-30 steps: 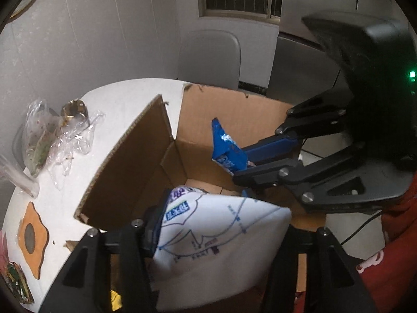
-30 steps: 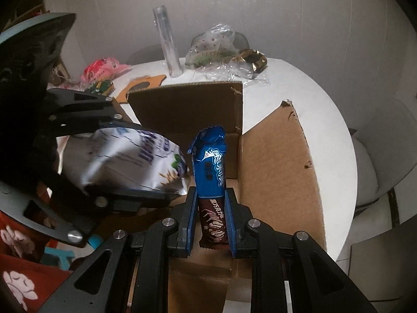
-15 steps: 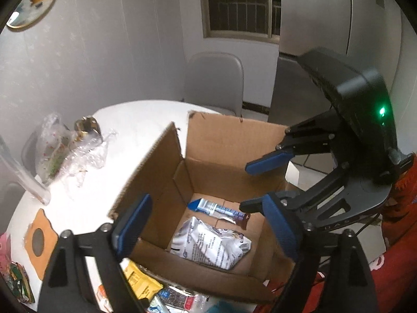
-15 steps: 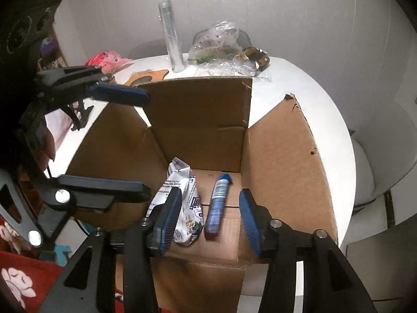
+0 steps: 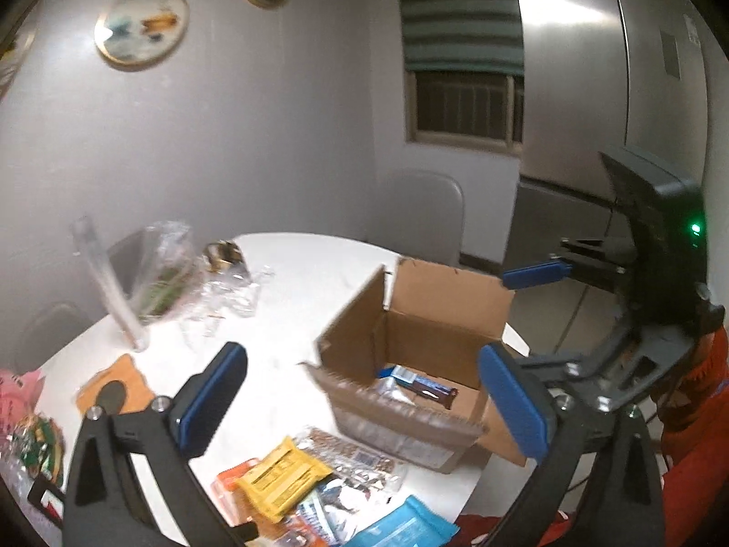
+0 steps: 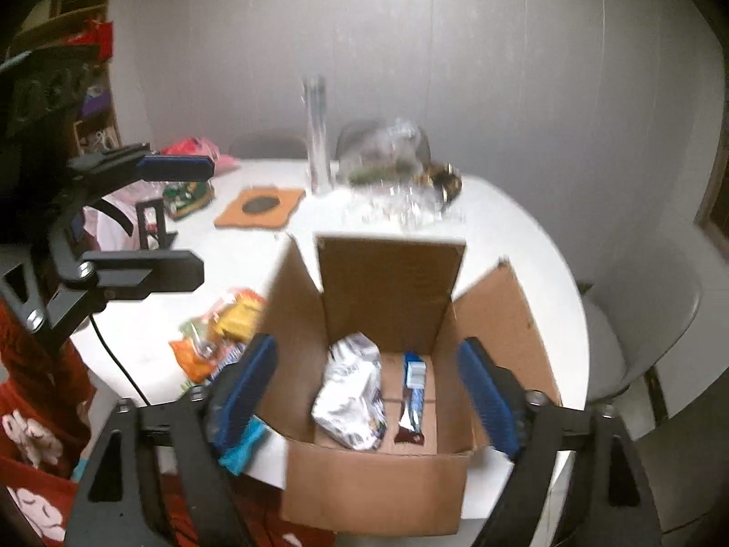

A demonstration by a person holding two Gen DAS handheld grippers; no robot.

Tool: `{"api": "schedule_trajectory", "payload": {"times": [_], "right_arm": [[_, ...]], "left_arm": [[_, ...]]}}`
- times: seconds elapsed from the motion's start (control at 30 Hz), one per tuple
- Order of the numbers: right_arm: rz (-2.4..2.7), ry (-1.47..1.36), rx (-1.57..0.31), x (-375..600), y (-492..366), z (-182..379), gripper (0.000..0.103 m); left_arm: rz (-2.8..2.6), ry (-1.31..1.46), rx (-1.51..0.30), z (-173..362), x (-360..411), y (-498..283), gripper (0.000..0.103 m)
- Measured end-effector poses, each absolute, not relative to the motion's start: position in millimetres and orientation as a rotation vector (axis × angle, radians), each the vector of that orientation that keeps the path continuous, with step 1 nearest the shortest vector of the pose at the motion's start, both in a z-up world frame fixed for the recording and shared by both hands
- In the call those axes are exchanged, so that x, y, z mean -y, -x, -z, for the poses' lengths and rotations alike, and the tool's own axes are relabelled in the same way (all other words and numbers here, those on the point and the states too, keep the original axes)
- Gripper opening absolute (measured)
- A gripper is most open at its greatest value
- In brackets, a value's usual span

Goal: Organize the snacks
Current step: 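Move both tools back over the snack pile on the table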

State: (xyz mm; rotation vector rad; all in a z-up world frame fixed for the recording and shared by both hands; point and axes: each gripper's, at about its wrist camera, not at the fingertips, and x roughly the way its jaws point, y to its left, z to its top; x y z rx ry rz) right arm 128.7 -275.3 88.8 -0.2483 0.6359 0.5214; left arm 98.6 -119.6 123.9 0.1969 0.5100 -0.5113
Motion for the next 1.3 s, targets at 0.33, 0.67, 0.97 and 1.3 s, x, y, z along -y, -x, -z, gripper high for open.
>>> {"api": "schedule_trajectory", "payload": {"times": [0.33,0.67,0.97,1.3], "right_arm": [[-0.628,0.395,-0.522,191.9,-72.8,-88.1,0.103],[-0.798,0.361,-0.651,118.5,-74.2,-17.2,0.103],[-0.621,0.276,-0.724,127.8,-77.2,58.4,0.103],[-0.451,0.125,-0.76,149.0,-66.9,97.1,0.103]], "left_arm": [[0.317,-0.118,-0.477,-105.6,34.5,-59.2,0.102],[0.196,-0.004,-0.592,-14.8,-26.3,-54.9,0.102],[0.196,0.062,-0.713,60.8,-37.0,-68.2,0.102],[0.23,0.094,-0.745,85.2,-34.7,-72.1,0.102]]}}
